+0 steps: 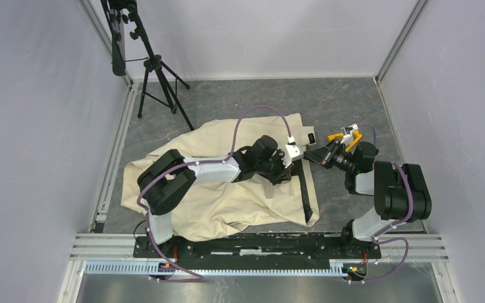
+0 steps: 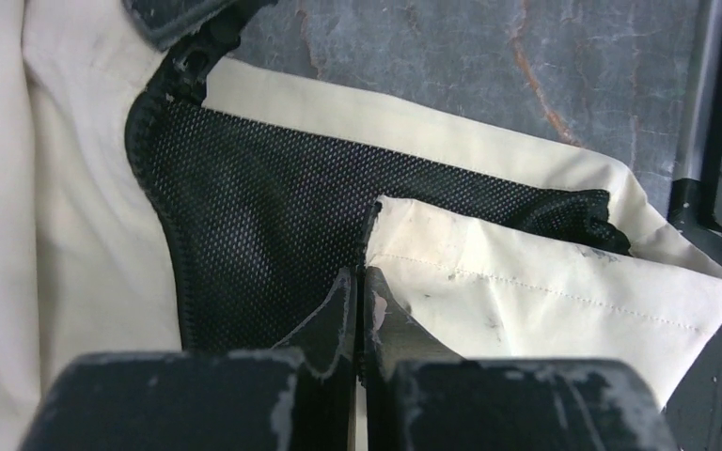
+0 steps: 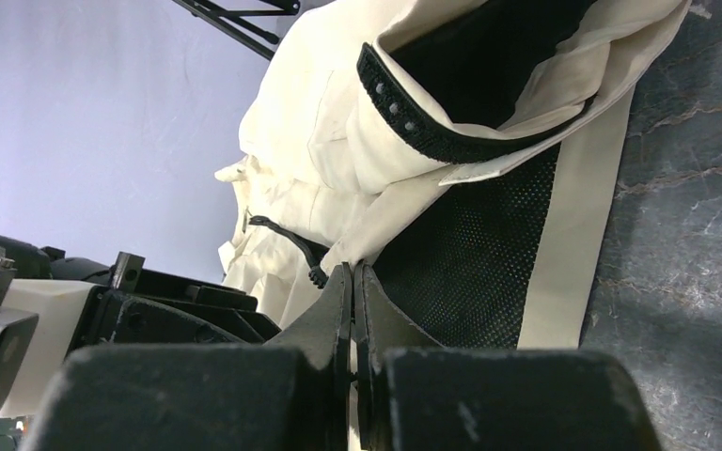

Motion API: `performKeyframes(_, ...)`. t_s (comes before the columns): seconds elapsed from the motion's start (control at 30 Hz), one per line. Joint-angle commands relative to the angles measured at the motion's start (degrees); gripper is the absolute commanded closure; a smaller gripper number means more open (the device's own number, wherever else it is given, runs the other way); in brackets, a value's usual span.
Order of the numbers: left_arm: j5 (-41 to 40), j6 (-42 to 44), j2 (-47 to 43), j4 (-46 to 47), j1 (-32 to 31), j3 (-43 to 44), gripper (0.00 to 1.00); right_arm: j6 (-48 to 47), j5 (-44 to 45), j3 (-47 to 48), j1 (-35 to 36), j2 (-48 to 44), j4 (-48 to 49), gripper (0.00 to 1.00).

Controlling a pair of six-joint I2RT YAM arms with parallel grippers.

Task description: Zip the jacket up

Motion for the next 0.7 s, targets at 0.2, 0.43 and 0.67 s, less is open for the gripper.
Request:
performKeyframes(0.2,17.2,2.6,6.2,-8.5,6.2,11.8,0.98,0.4,-3.0,-2.9,-0.2,-2.3,11.7,1.0)
performKeyframes(0.43,20.7,0.0,8.9,-11.8,7.9,15.5,0.98,4.8,-3.7,-4.1,-0.2,-0.2,20.7,1.0)
performKeyframes(0.67,22.6,-1.7,8.6,-11.4,7.9,16.0,0.98,1.2,-2.8,-4.5,-0.2,-1.5,17.7,1.0)
